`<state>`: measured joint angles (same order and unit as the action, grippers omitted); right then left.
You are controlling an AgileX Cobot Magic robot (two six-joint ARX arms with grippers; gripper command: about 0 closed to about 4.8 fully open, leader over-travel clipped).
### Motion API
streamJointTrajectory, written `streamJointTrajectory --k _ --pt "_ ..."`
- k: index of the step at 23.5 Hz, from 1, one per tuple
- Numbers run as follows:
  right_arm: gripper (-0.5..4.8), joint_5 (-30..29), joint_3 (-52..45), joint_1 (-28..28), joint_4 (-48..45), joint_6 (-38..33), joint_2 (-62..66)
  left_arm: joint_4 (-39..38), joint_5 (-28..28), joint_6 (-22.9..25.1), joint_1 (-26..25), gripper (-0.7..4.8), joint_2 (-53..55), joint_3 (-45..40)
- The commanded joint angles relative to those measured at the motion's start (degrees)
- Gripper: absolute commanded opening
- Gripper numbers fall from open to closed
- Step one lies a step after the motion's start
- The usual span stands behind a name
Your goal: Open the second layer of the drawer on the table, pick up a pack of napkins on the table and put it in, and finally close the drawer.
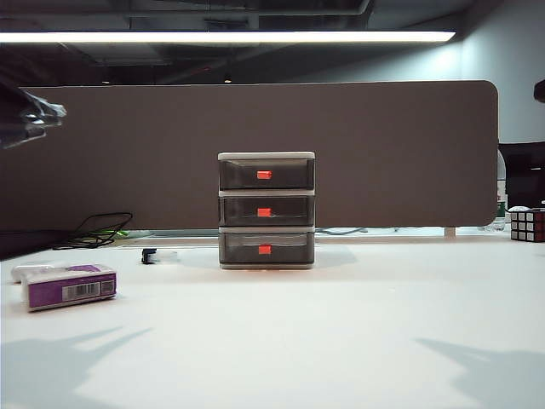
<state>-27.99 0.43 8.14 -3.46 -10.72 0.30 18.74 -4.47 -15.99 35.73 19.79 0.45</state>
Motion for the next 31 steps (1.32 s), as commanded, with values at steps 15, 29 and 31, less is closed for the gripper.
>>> streamJointTrajectory --k 15,29,31 --pt "-0.05 3.19 20.24 8.15 -20.26 7.98 50.84 41.64 3.15 5.86 -0.07 1.16 66.82 24.79" --pt "-0.05 -2.21 46.99 8.17 -22.08 9.40 84.52 39.15 -4.17 6.38 2.12 2.89 83.91 39.95" --pt "-0.05 -2.43 50.60 8.17 -22.05 9.49 87.65 39.21 -9.49 6.34 3.48 2.89 86.60 41.33"
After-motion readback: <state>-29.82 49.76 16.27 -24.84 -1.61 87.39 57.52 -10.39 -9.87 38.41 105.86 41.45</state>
